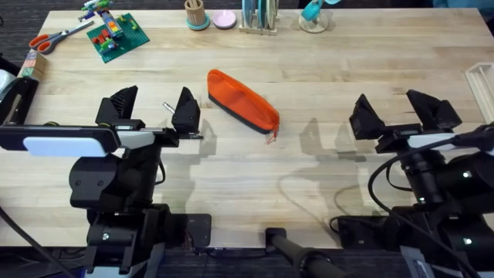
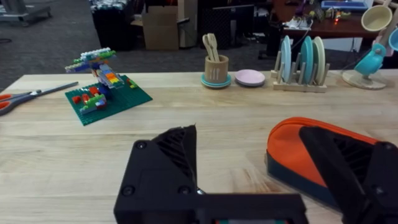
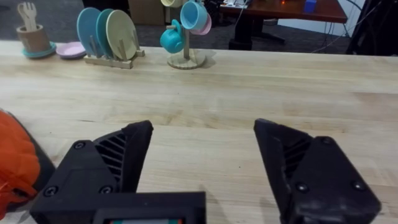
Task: Unzip the bag, pick up the pens from the table one at a time and place them inside, then zip the bag closed.
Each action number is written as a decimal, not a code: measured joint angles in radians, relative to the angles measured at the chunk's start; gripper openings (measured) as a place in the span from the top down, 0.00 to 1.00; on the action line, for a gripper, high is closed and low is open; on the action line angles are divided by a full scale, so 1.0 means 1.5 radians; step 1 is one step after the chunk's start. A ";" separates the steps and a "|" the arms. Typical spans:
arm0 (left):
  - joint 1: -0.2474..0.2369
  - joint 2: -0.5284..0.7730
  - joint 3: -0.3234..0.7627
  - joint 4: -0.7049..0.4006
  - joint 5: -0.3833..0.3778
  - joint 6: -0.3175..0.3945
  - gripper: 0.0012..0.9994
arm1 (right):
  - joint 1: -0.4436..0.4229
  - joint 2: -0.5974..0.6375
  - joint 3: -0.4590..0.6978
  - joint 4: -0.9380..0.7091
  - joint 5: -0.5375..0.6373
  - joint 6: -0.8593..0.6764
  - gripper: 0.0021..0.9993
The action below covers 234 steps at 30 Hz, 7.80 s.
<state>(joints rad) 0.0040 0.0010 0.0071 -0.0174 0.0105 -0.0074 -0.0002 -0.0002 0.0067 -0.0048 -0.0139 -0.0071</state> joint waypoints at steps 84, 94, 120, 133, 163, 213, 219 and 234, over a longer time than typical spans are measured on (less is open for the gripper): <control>0.000 0.786 0.812 -0.579 0.071 0.000 0.01 | 0.000 0.607 0.725 -0.665 -0.023 0.007 0.00; 0.000 0.786 0.813 -0.584 0.065 0.001 0.01 | 0.000 0.607 0.725 -0.665 -0.023 0.007 0.01; 0.063 0.845 0.869 -0.567 0.346 0.422 0.01 | 0.000 0.607 0.725 -0.665 -0.024 0.008 0.00; 0.064 1.098 1.147 -0.852 0.403 0.673 0.01 | 0.000 0.607 0.725 -0.665 -0.023 0.008 0.00; 0.064 1.314 1.257 -0.915 0.405 1.071 0.01 | 0.000 0.706 0.726 -0.661 -0.023 0.060 0.00; 0.011 1.430 1.259 -1.003 0.412 1.378 0.01 | 0.000 0.706 0.726 -0.638 -0.023 0.075 0.00; 0.011 1.430 1.259 -1.028 0.412 1.378 0.01 | 0.000 0.706 0.726 -0.638 -0.023 0.075 0.00; 0.011 1.430 1.259 -1.025 0.403 1.378 0.51 | 0.000 0.706 0.726 -0.640 -0.023 0.075 0.00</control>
<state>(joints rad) 0.0208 2.1460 1.8961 -1.5552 0.6151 2.0595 -0.0002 1.0584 1.0962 -0.9654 -0.0490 0.1055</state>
